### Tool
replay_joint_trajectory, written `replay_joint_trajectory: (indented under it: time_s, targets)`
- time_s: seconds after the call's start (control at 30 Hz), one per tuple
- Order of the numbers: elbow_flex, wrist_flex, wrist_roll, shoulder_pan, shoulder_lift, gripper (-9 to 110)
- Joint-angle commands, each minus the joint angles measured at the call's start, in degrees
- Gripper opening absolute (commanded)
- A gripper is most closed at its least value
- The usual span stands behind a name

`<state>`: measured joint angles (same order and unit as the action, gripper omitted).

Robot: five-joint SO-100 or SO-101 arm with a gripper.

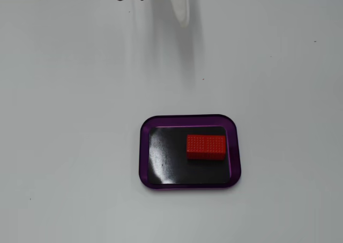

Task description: Remove the cube from the box.

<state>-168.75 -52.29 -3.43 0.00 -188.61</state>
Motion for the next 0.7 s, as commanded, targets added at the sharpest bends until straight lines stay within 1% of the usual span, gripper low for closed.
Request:
replay_joint_trajectory:
  time_s: [0.0,0.67]
  targets:
    - [-0.35,1.41,0.70,-0.53,-1.93,0]
    - [-0.35,1.41,0.00,0.44,-1.93,0]
